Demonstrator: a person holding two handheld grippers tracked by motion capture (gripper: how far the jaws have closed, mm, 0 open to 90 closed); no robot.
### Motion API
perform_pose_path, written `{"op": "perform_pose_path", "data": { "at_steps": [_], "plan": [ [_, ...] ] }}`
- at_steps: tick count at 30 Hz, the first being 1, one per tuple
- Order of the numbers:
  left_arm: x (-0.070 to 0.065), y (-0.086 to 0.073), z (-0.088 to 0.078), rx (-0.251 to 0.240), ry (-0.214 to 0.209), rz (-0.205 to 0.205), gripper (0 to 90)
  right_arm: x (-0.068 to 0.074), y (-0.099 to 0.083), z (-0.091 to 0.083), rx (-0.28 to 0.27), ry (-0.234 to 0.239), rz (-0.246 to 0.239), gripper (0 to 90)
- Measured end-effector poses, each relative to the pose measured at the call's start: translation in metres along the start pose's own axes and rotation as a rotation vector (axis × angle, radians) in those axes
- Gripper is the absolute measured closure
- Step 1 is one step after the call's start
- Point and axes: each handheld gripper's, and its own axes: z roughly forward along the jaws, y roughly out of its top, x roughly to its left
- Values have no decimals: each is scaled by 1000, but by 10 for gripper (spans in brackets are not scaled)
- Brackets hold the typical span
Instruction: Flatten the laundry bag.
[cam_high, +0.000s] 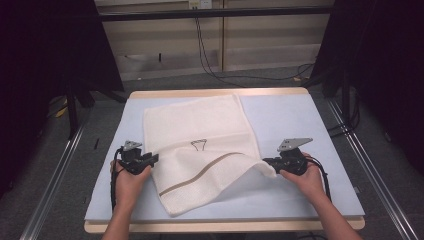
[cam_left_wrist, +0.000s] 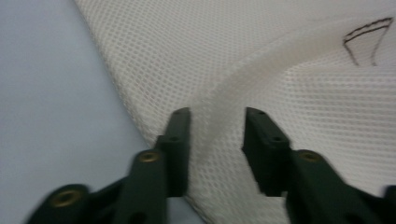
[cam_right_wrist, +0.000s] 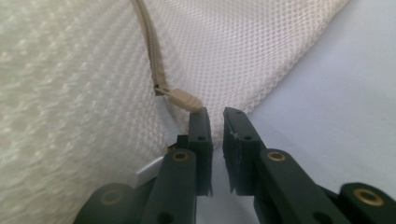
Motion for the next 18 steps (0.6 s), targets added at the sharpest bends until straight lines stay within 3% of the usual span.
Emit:
{"op": "perform_pose_path", "data": {
  "at_steps": [5,6,10,12,14,16,18],
  "plan": [
    [-14,-13,-7,25,-9,7,419,-1,2,1,-12,-37,16,721],
    [-15,-16,-7,14,-7,22,414,0,4,2,-13,-56,23,671],
    [-21,-19,-8,23,-16,15,438,0,6,4,-27,-74,28,605],
    [-23,-18,-9,36,2,42,472,-1,7,6,-35,-80,35,566],
    [-24,-16,-13,43,30,41,475,-1,10,10,-31,-83,38,558],
    [-20,-14,-20,33,52,34,434,0,11,13,-27,-96,31,545],
    [-17,-17,-21,33,22,-19,406,1,14,17,-21,-97,10,545]
  ]
}}
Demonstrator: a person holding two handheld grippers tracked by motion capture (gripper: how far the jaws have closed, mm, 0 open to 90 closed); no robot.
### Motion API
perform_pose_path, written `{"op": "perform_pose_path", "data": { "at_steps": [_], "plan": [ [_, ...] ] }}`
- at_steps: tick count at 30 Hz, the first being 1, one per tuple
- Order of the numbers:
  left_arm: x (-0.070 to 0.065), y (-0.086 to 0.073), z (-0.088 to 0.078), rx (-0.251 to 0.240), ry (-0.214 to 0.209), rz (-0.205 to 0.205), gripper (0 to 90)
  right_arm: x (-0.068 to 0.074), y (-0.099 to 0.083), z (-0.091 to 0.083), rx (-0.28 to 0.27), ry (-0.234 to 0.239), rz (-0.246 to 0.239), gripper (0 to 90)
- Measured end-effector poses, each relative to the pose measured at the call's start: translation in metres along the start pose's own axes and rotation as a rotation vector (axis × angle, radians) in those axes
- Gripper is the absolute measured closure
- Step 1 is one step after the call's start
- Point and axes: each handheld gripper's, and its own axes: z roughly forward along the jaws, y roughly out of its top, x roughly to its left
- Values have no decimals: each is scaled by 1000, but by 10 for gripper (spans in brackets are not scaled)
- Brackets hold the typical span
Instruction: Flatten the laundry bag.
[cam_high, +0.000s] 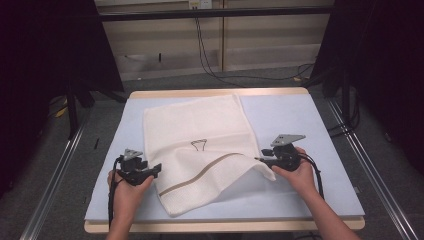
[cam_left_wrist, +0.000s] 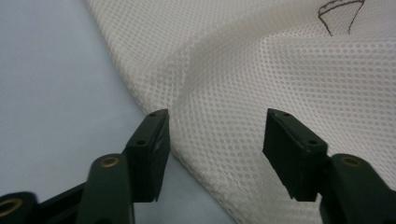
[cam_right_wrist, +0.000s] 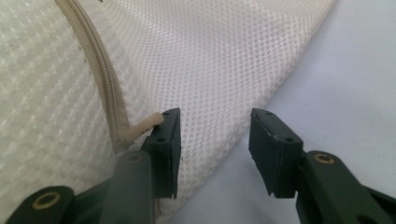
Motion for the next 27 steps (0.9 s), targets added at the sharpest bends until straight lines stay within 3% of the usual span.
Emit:
{"op": "perform_pose_path", "data": {
  "at_steps": [2,5,6,8,10,11,14,15,18,19,22,24,27],
  "plan": [
    [0,-5,4,47,-33,2,387,2,1,3,7,-3,-7,531],
    [-6,-6,6,42,4,33,379,3,2,7,16,-9,-18,507],
    [-9,-7,6,44,32,49,400,4,2,8,20,-9,-17,506],
    [-9,-8,5,43,48,77,473,5,2,10,21,-16,-32,499],
    [-9,-8,5,39,41,71,515,5,2,12,26,-17,-26,491],
    [-9,-8,4,41,45,74,580,5,2,13,29,-15,-22,494],
    [-11,-7,4,54,48,107,662,3,2,16,25,-5,-11,491],
    [-13,-7,5,49,39,92,737,3,2,17,22,-5,-11,493],
    [-15,-6,7,50,30,89,835,2,4,18,34,-8,-4,511],
    [-14,-5,7,59,30,101,848,3,5,19,43,-14,-1,521],
    [-12,-3,7,59,14,87,867,4,8,19,50,-28,11,609],
    [-6,-1,6,54,15,70,871,5,9,20,64,-41,36,638],
    [6,1,4,47,37,32,872,3,11,21,61,-46,65,758]
  ]
}}
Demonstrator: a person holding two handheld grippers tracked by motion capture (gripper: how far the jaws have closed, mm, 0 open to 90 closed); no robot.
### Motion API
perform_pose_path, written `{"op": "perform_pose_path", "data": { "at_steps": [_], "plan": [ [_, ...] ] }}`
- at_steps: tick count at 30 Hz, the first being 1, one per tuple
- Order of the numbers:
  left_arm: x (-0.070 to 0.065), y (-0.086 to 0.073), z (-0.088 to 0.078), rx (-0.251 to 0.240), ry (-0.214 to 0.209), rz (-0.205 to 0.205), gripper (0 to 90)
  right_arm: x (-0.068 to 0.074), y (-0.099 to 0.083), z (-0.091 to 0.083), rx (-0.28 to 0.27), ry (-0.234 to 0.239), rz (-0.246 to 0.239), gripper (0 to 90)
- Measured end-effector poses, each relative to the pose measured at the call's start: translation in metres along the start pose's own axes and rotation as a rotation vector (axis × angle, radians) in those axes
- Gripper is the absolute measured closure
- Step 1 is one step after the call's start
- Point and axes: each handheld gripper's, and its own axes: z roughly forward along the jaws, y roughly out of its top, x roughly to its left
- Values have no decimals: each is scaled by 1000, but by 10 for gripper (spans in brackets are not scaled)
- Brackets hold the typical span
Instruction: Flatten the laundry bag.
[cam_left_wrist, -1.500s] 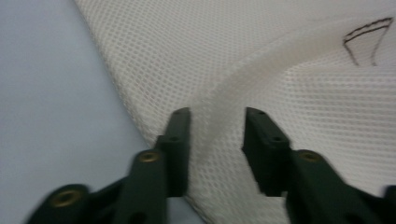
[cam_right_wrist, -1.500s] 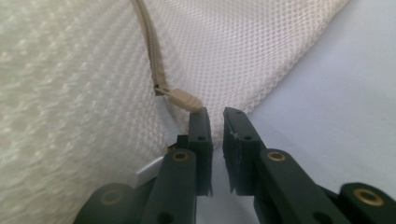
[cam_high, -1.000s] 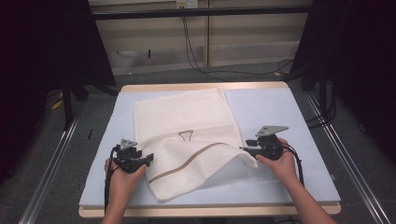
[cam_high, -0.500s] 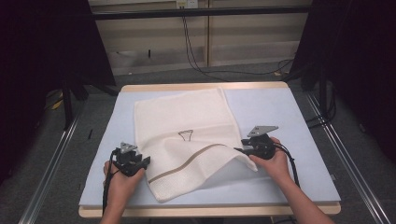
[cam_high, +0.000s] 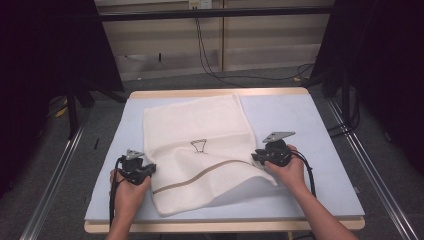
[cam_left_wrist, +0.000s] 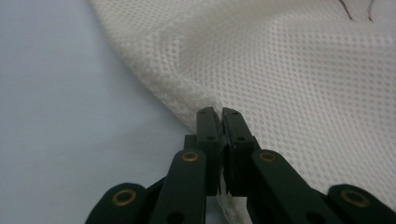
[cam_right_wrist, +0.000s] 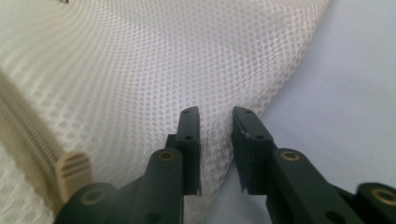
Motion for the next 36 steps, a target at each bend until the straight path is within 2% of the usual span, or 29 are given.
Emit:
{"op": "perform_pose_path", "data": {
  "at_steps": [4,6,8,10,12,13,14,16,17,21,24,27,28,31,32,36],
  "plan": [
    [15,0,-5,-1,-9,-51,871,-2,0,0,-11,-2,-9,866],
    [19,0,-7,7,-16,-74,871,-2,1,-1,-14,4,-13,878],
    [19,0,-8,8,-23,-82,870,-2,2,-4,-16,4,8,883],
    [17,0,-6,27,-43,-74,869,-3,1,-8,-9,11,18,886],
    [15,0,-4,23,-51,-68,867,0,-2,-13,19,15,36,886],
    [15,0,-3,17,-56,-66,868,-1,-4,-16,20,5,30,887],
    [12,1,0,-2,-61,-67,867,-2,-5,-19,19,12,44,886],
    [8,3,6,-12,-73,-31,867,-5,-9,-25,22,-21,63,886],
    [7,5,10,-16,-72,-24,867,-10,-12,-29,8,-33,92,886],
    [6,10,18,-31,-78,-29,867,-14,-16,-32,5,-26,119,885],
    [10,12,19,-33,-91,-52,865,-8,-18,-32,24,-18,82,884],
    [12,13,19,-20,-91,-46,863,-7,-21,-34,18,-7,82,881],
    [12,14,19,-16,-94,-42,862,-6,-22,-35,15,0,97,879],
    [13,14,17,-5,-99,-36,861,-5,-26,-37,3,3,91,875],
    [12,14,17,-14,-97,-45,861,-5,-26,-37,0,9,84,874],
    [14,15,11,-15,-94,-36,860,-1,-28,-38,-5,12,77,868]
  ]
}}
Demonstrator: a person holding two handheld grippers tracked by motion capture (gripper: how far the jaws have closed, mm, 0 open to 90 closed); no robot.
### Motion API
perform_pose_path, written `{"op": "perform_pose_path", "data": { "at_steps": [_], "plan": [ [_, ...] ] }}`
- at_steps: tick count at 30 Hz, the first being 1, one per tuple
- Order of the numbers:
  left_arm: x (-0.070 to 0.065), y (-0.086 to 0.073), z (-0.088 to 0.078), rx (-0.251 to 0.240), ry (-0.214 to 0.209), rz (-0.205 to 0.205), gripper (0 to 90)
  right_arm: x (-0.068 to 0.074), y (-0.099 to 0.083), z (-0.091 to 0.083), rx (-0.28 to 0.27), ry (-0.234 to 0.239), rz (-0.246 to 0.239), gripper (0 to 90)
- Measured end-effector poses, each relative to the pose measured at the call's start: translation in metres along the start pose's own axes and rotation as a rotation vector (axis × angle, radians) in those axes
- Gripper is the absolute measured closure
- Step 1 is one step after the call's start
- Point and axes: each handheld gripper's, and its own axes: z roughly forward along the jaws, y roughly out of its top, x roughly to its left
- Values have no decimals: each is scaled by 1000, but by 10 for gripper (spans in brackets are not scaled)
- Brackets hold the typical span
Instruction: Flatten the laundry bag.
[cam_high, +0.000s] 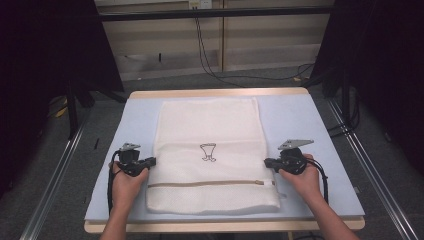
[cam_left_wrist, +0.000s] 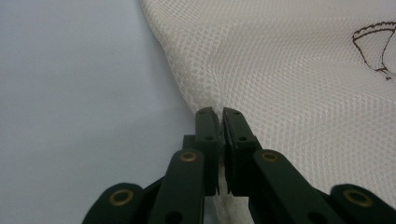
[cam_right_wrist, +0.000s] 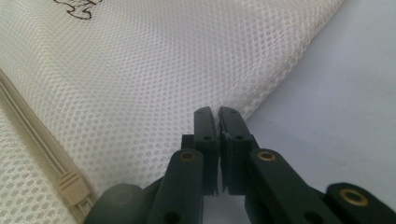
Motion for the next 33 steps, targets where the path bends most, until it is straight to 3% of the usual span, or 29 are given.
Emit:
{"op": "perform_pose_path", "data": {
  "at_steps": [10,14,16,17,19,21,24,27,28,29,30,33],
  "plan": [
    [3,-1,1,-6,-1,1,845,3,-1,0,0,22,14,862],
    [6,-1,0,-7,-1,-1,819,4,-1,-1,-11,20,0,817],
    [6,-1,-1,-15,6,-11,759,4,-1,-2,-28,8,-3,756],
    [6,-1,-2,-17,-6,-29,662,4,-1,-6,-62,-19,-5,690],
    [7,0,-6,-34,1,-43,641,3,0,-9,-80,-22,-14,680],
    [6,3,-12,-59,-14,-60,557,3,0,-14,-116,-11,-13,625],
    [-2,8,-17,-71,-40,-43,502,6,-3,-21,-142,7,-42,669],
    [-18,13,-14,-72,-80,-4,466,7,-6,-25,-144,32,-16,701],
    [-23,14,-12,-68,-91,6,449,7,-8,-27,-144,47,-17,766],
    [-26,15,-11,-66,-97,18,432,7,-10,-28,-139,73,-46,869],
    [-31,16,-10,-66,-107,27,432,7,-10,-28,-139,73,-46,869],
    [-45,18,-7,-56,-143,57,407,12,-15,-30,-129,75,-110,900]
  ]
}}
